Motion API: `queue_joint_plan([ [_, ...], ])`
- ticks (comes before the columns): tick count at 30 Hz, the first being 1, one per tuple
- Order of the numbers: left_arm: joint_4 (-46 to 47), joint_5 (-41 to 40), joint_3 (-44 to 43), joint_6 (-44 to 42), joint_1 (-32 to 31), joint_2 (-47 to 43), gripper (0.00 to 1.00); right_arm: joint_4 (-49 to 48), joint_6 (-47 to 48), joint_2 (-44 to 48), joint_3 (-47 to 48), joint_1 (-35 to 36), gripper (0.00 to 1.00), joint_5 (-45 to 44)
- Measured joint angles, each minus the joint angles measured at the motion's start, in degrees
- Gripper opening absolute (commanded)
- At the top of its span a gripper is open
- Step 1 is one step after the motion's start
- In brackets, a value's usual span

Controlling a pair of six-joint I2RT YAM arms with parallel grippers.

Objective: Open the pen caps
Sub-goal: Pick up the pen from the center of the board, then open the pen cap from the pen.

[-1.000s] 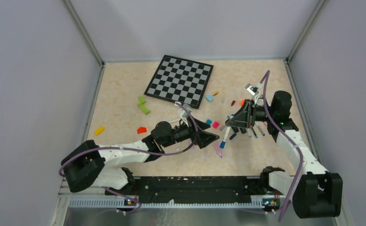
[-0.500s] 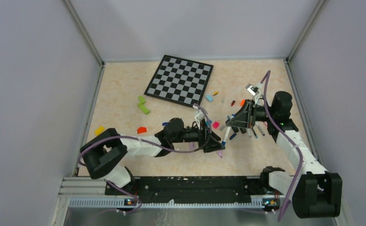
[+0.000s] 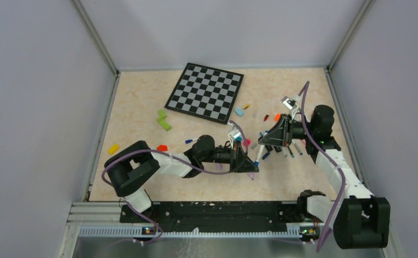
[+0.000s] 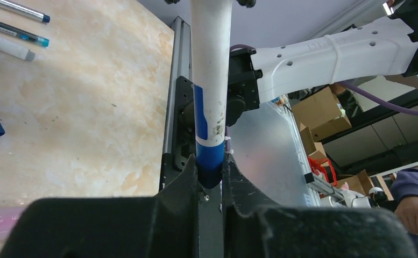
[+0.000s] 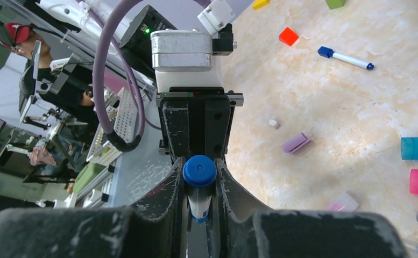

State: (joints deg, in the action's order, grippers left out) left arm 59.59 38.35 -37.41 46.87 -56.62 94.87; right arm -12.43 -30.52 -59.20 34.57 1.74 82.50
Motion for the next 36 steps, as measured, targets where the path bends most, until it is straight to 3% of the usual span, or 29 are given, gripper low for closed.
queue_joint_plan([
  [2, 0.8, 0.3, 0.0, 0.5, 0.0, 0.6, 0.3, 0.0, 0.0, 0.0, -0.1, 0.0, 0.0, 0.0],
  [4, 1.5, 0.5, 0.0, 1.0, 0.0, 0.8, 0.34, 0.0, 0.0, 0.0, -0.1, 0.0, 0.0, 0.1],
  [12, 3.5, 0.4, 0.0, 2.7, 0.0, 1.2, 0.33, 0.0, -0.1, 0.1, -0.1, 0.0, 0.0, 0.1],
  [15, 3.5, 0.1, 0.0, 3.2, 0.0, 1.2, 0.28, 0.0, -0.1, 0.2, -0.2, 0.0, 0.0, 0.1],
  [20, 3.4, -0.2, -0.2, 4.2, 0.0, 1.3, 0.0, 0.0, -0.5, 0.2, -0.2, 0.0, 0.0, 0.2],
  [27, 3.8, -0.2, -0.2, 4.2, 0.1, 1.7, 0.0, 1.3, 0.7, -0.2, 0.5, 0.0, 0.0, -0.1],
  [33, 10.3, -7.0, -0.1, 5.2, 2.4, 1.8, 0.0, 20.0, 13.0, -12.5, 19.0, 1.4, 0.0, -0.3],
  [36, 11.2, -5.7, 3.1, 5.6, 2.4, 1.4, 0.0, 21.7, 14.7, -18.4, 30.2, 0.8, 0.0, -3.6],
])
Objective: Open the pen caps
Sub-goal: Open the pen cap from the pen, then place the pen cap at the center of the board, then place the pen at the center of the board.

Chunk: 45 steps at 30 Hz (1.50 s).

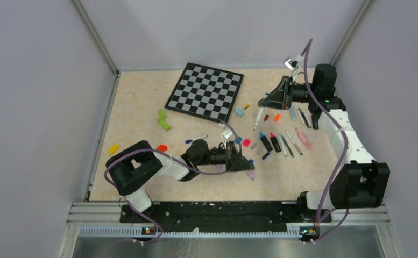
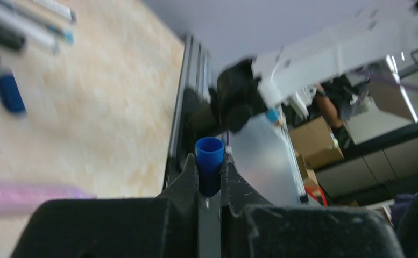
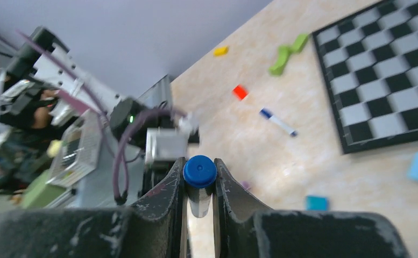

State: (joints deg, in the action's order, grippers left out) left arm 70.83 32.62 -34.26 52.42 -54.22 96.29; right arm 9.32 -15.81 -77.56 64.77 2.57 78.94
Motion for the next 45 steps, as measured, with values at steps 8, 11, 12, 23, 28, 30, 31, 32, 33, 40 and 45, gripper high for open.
queue_joint_plan([
  [8, -6.0, 5.0, 6.9, -0.6, -2.5, -0.1, 0.0, -4.1, -0.4, -0.5, 5.6, -1.2, 0.0, -3.1],
  [11, -11.6, 3.2, 6.9, -3.0, -2.5, -2.5, 0.0, -1.6, 2.8, 0.0, 4.0, -1.2, 0.0, -3.6],
  [12, -15.0, 1.6, 6.9, -4.3, -2.5, -4.1, 0.0, 0.8, 5.4, 0.5, 2.7, -1.2, 0.0, -4.4],
  [23, -52.2, -22.0, -0.6, -13.0, -2.4, -14.3, 0.03, 30.1, 31.4, 0.3, -11.1, 1.8, 0.0, -19.6],
  [28, -59.4, -26.7, -2.9, -12.3, -2.4, -12.7, 0.05, 35.0, 35.8, -4.9, -11.1, 4.9, 0.04, -24.6],
  [30, -61.2, -28.1, -4.1, -12.1, -2.5, -11.8, 0.07, 35.8, 36.4, -6.7, -11.1, 6.0, 0.06, -26.3],
  [31, -62.0, -28.7, -4.5, -12.0, -2.5, -11.6, 0.08, 36.2, 36.7, -7.4, -11.1, 6.4, 0.06, -26.9],
  [32, -62.6, -29.4, -4.9, -12.0, -2.5, -11.5, 0.08, 36.5, 36.8, -8.2, -11.0, 6.9, 0.06, -27.4],
  [33, -63.2, -30.1, -5.1, -12.0, -2.5, -11.4, 0.08, 36.7, 36.9, -8.9, -11.0, 7.2, 0.06, -27.7],
  [40, -65.5, -33.0, -6.4, -12.0, -2.5, -10.8, 0.11, 37.7, 37.0, -15.6, -9.1, 10.9, 0.1, -31.2],
  [45, -66.5, -33.9, -6.5, -11.8, -2.5, -9.7, 0.14, 37.5, 35.9, -17.5, -9.0, 13.0, 0.11, -33.5],
])
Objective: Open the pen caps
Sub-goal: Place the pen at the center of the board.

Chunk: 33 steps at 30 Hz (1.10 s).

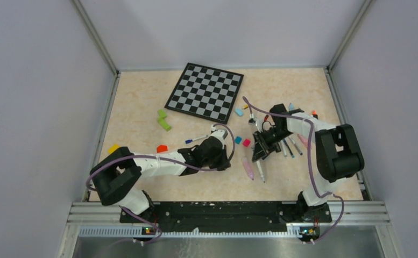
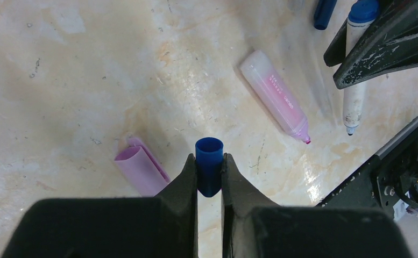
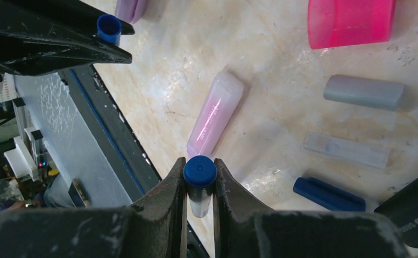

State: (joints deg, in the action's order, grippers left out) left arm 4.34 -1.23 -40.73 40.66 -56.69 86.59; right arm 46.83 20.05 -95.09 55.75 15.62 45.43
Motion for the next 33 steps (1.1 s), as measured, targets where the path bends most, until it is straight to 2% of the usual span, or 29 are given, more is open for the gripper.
queue_joint_plan([
  [6, -1.8, -0.8, -0.7, -0.1, -0.1, 1.1, 0.16, -0.4, -1.2, -1.9, 0.3, 0.3, 0.14, -2.1],
  [16, -2.7, -1.3, -1.4, -0.2, -0.3, 2.1, 0.26, -0.6, -2.3, -3.3, 0.7, 0.4, 0.21, -3.1],
  [33, -2.9, -1.4, -1.6, -0.3, -0.5, 2.1, 0.31, -0.8, -2.7, -3.3, 0.7, 0.4, 0.26, -3.1],
])
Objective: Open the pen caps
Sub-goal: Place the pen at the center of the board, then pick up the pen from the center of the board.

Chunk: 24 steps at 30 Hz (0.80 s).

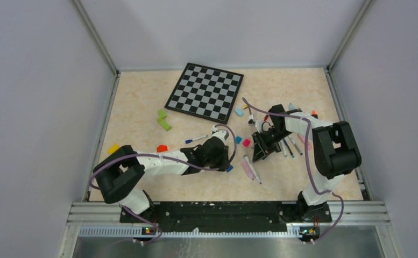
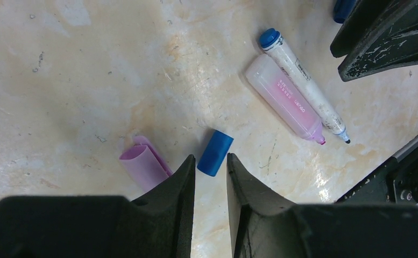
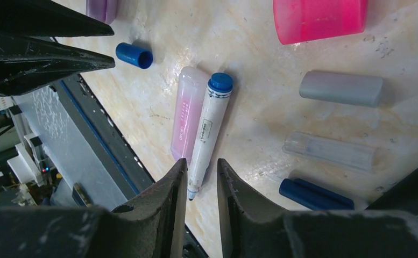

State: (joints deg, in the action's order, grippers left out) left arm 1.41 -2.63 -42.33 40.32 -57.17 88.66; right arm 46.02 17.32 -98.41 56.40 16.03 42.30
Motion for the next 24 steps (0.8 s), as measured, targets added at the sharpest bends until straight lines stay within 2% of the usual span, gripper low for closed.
queue_joint_plan([
  [7, -0.4, -0.1, -0.1, -1.1, -0.3, -0.9, 0.32, 0.0, 0.2, 0.1, 0.0, 0.0, 0.26, 0.9],
  [10, -0.9, -1.0, -0.1, -2.9, -0.4, -3.7, 0.39, 0.5, 1.7, 1.2, 0.0, 0.0, 0.26, 2.0],
  [12, -1.4, -2.5, -0.1, -4.5, -0.4, -6.4, 0.48, 1.1, 3.4, 3.0, 0.0, 0.0, 0.27, 3.0],
  [13, -1.7, -3.5, -0.1, -5.7, -0.4, -8.0, 0.56, 1.6, 4.6, 4.4, 0.0, 0.0, 0.29, 3.7],
  [17, -2.7, -7.9, -0.1, -12.8, -0.3, -14.5, 0.97, 3.3, 9.1, 9.9, 0.0, -0.1, 0.32, 5.9],
  [21, -2.8, -10.7, 0.1, -22.1, 0.7, -19.9, 0.99, 5.3, 13.8, 14.3, 0.0, -1.4, 0.32, 8.5],
  [24, -3.7, -9.2, 0.0, -29.3, 4.7, -21.7, 0.99, 6.1, 16.6, 16.7, -0.5, -4.9, 0.34, 11.4],
])
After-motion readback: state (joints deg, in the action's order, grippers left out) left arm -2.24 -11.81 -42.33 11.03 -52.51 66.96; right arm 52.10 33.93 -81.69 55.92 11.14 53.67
